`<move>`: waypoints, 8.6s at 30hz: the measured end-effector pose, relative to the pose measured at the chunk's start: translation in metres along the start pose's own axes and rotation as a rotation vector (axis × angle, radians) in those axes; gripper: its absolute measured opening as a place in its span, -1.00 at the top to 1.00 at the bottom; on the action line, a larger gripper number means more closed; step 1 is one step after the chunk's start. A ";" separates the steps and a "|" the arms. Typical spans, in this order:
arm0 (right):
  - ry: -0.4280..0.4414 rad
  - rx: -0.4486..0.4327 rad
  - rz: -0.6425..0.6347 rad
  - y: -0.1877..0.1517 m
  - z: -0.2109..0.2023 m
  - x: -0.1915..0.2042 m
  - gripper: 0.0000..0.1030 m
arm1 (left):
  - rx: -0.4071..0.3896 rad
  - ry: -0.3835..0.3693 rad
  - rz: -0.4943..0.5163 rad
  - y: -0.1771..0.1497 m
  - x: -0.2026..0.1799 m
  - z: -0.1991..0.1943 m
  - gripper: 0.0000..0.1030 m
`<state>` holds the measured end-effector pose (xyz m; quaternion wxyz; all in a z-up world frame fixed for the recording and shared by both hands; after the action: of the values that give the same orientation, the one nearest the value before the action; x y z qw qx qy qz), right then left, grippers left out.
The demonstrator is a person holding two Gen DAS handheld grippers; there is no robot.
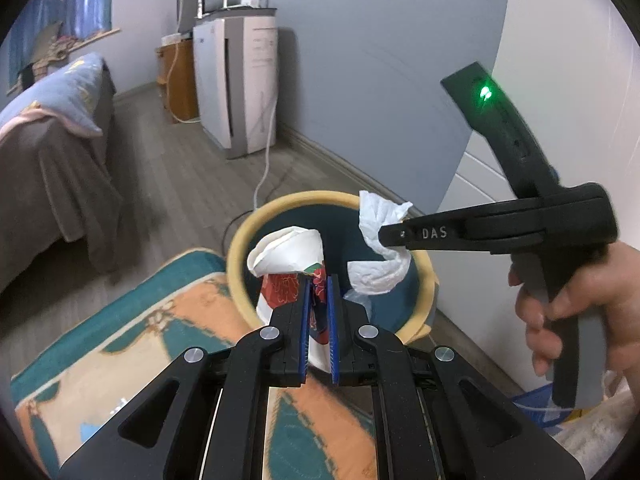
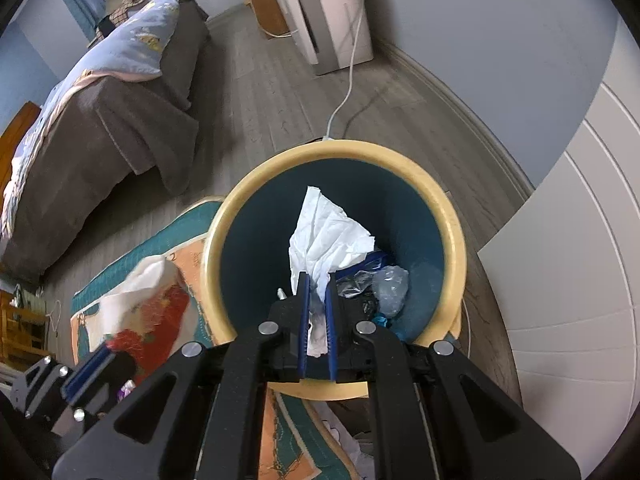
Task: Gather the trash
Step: 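Carry the tissue and cup over the bin and open both grippers, then move both tools back over the stool, then grasp the pill blister pack with the right gripper while the left grasps the blue mask, then carry the blister pack and mask over the bin, then open both grippers over the bin to drop the mask and blister pack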
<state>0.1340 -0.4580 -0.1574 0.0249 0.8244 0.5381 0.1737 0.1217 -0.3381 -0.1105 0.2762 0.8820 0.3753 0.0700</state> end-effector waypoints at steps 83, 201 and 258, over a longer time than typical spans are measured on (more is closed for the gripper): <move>-0.094 0.101 -0.363 -0.075 0.080 0.254 -0.89 | 0.059 0.457 -0.429 -0.177 0.272 -0.145 -0.88; -0.091 -0.040 -0.171 0.012 0.007 0.062 0.78 | 0.154 0.176 -0.149 -0.038 0.091 0.013 0.71; 0.001 -0.244 -0.038 0.032 -0.064 0.037 -0.89 | -0.037 0.227 -0.153 0.021 0.056 -0.035 -0.85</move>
<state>0.1551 -0.4481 -0.0804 0.1282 0.8048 0.5286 0.2376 0.1629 -0.2953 -0.0743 0.2527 0.8319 0.4690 0.1552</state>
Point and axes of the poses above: each gripper's, at about its wrist camera, not at the fingertips, and z roughly the way its jaws point, x to its left, y to its top, the point moved 9 cm from there along z, roughly the way its jaws point, and after that the axes turned 12 degrees about x, right-handed, at the moved point
